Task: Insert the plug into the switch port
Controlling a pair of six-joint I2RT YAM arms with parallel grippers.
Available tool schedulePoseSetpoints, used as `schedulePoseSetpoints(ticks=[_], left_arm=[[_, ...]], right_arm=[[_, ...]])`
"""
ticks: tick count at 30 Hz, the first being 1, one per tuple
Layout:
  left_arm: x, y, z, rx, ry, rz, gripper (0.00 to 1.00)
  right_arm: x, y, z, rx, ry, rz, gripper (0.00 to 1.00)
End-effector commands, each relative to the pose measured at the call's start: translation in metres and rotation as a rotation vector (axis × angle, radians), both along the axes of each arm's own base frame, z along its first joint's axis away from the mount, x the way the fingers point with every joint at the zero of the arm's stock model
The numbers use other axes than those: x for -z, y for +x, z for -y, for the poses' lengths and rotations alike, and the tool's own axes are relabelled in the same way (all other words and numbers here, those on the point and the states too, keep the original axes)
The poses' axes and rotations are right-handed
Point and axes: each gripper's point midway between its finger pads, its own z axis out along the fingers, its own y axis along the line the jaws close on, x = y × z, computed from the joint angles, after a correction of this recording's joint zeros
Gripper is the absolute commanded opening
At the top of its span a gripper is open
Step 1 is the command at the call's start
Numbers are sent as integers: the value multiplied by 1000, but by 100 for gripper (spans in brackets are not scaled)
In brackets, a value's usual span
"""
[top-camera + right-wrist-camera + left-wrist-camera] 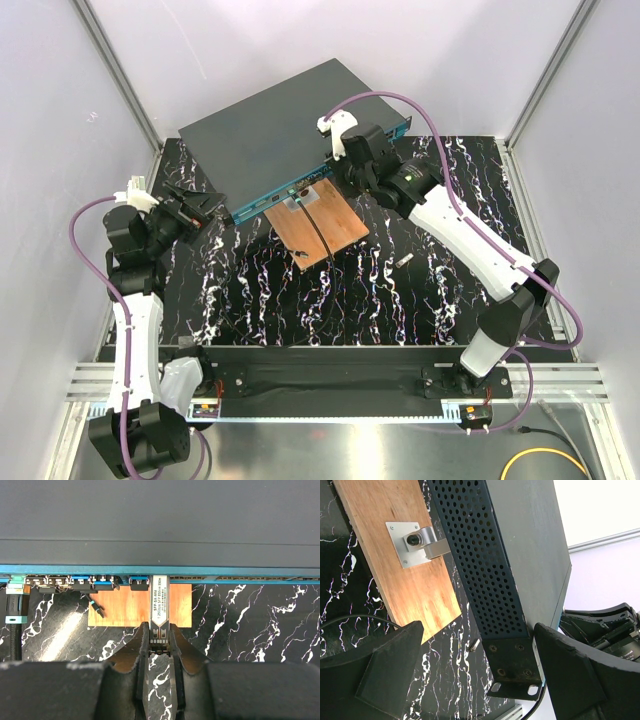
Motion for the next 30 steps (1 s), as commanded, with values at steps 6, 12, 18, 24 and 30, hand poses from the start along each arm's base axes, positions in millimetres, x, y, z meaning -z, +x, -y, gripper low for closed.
schedulePoseSetpoints(ticks=[6,12,18,24,30], left_arm=[[-8,-1,3,20,10,49,99],[-6,-2,3,19,14,48,99],[-4,-3,4,21,8,46,99],[-5,-2,4,20,9,46,99],[-7,-1,4,23,8,50,99]], right_arm=[[-29,5,-28,-26,104,51,0],[-33,13,-25,1,110,59,0],[-41,15,-34,-31,134,60,0],[-49,20,-46,-71,147,75,0],[-43,16,-49,-122,134,67,15]])
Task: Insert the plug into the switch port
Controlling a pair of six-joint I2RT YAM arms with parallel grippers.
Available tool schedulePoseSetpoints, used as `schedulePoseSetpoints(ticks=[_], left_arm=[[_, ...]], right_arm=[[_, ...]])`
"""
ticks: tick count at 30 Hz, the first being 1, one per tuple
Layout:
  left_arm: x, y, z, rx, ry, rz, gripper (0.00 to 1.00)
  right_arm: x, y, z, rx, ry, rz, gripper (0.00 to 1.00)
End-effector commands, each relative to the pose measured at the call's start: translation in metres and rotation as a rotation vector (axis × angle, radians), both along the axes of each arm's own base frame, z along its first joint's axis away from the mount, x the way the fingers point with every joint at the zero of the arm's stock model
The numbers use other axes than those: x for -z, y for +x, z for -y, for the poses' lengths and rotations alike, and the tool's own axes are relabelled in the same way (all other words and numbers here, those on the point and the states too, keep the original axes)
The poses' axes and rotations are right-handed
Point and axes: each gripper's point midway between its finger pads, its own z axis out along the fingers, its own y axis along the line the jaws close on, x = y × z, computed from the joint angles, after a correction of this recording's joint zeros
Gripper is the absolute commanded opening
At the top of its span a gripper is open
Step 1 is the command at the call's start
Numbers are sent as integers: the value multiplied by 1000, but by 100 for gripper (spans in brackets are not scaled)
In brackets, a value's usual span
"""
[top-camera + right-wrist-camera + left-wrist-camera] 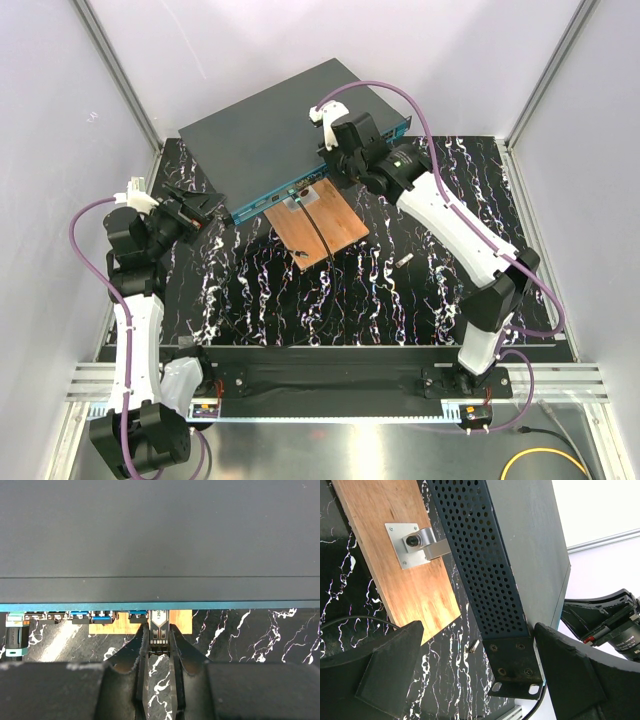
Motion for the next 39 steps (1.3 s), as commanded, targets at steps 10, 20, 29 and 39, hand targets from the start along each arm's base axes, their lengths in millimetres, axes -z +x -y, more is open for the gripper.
schedulePoseSetpoints(ticks=[10,20,29,39], left_arm=[[-8,0,4,27,7,38,99],[-11,1,3,24,10,39,99],[-9,2,3,25,9,33,99],[-11,2,3,25,5,36,99]], right_arm=[[-26,-15,0,-118,97,52,51],[-10,-23,38,-79,70,-16,51],[-14,-24,26,-122,122,-35,31],[-21,-8,11,-121,146,-33,29]])
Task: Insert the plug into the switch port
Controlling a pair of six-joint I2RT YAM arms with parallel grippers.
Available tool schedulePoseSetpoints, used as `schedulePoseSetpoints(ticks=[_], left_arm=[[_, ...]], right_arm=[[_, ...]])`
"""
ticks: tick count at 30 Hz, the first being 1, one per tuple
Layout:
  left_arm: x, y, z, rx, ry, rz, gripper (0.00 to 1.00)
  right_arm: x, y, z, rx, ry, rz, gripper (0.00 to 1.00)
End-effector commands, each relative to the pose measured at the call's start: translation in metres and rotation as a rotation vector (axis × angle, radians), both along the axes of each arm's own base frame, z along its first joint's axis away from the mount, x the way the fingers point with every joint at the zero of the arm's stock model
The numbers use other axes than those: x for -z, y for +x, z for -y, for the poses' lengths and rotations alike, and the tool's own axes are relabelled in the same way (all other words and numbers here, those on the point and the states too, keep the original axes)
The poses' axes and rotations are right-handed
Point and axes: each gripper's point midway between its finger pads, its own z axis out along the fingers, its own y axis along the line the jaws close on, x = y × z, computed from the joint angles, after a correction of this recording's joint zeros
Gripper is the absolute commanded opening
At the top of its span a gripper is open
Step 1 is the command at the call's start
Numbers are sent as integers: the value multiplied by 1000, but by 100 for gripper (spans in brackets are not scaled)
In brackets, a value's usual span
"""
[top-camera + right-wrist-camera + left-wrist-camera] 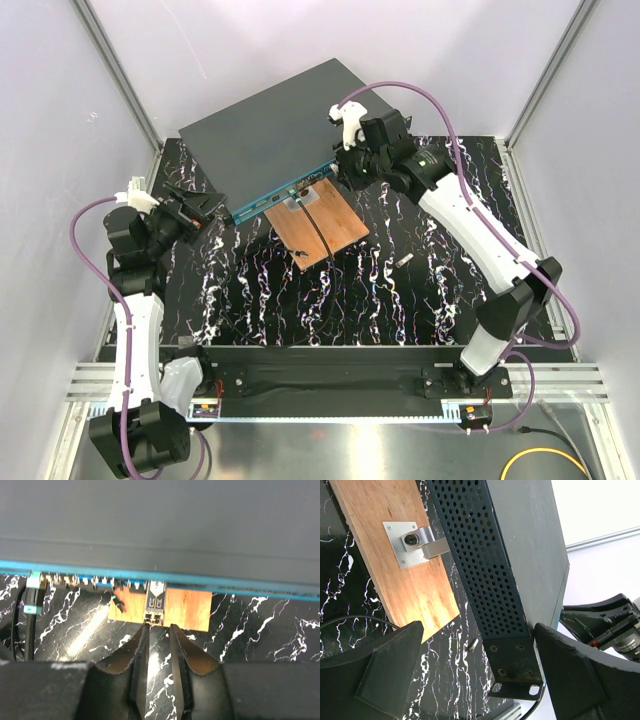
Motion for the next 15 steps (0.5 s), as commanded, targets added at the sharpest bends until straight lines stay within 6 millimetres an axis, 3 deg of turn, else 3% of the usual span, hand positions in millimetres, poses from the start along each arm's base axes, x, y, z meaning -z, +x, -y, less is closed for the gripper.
schedulePoseSetpoints(ticks=[1,15], left_arm=[[-12,2,2,14,9,38,99],[-11,2,5,32,8,36,99]], right_arm=[[-19,9,-8,3,39,36,28],[-34,34,-25,20,83,88,22]])
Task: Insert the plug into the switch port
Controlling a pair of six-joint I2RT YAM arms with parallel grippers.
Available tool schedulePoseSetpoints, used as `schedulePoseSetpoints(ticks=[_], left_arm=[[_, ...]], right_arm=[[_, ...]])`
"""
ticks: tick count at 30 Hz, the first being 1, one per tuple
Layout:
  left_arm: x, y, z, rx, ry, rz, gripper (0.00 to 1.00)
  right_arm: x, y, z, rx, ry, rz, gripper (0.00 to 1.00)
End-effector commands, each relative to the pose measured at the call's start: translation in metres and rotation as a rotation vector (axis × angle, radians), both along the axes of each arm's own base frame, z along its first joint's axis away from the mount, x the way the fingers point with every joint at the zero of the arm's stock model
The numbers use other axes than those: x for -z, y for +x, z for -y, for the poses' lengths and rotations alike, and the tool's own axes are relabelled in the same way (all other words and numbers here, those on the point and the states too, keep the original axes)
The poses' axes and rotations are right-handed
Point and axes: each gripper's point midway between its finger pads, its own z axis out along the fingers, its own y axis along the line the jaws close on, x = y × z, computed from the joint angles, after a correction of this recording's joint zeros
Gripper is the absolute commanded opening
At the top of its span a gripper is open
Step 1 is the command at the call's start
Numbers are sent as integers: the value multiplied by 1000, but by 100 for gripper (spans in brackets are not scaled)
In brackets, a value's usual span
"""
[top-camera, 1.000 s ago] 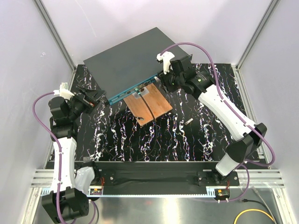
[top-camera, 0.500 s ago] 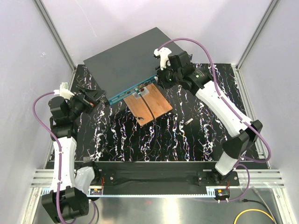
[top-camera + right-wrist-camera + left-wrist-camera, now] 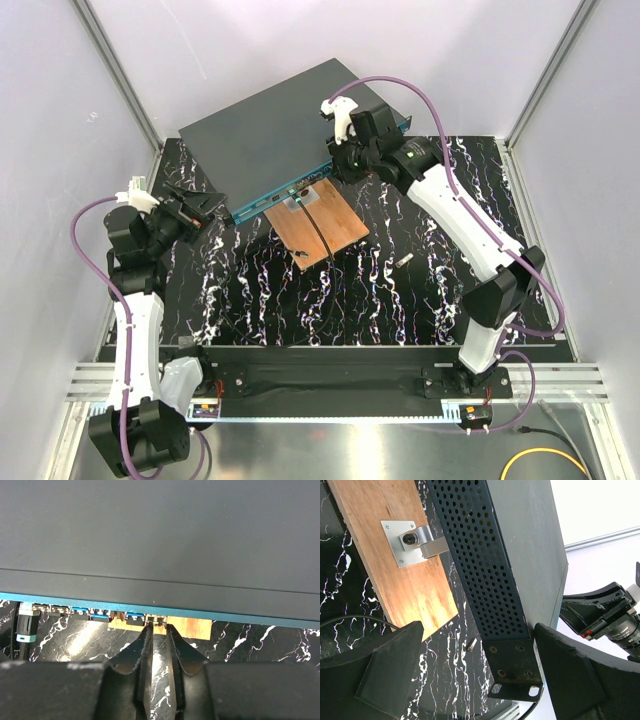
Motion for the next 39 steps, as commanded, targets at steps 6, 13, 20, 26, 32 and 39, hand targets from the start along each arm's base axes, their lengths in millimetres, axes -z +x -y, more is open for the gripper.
schedulePoseSetpoints(ticks=[6,13,20,26,32,39], left_arm=[[-10,2,5,33,25,36,99],[-7,4,5,36,30,30,99],[-4,6,6,36,31,26,99],[-3,6,7,37,30,23,99],[-4,8,7,40,36,24,99],[-5,8,7,40,44,24,99]], right_arm=[[-42,23,-13,33,98,117,10],[-45,35,-21,41,113,128,0],[-55,39,-26,82,183,115,0],[-67,46,-28,140,248,118,0],[-67,58,-34,172,280,125,0],[-73,60,-38,158,281,137,0]])
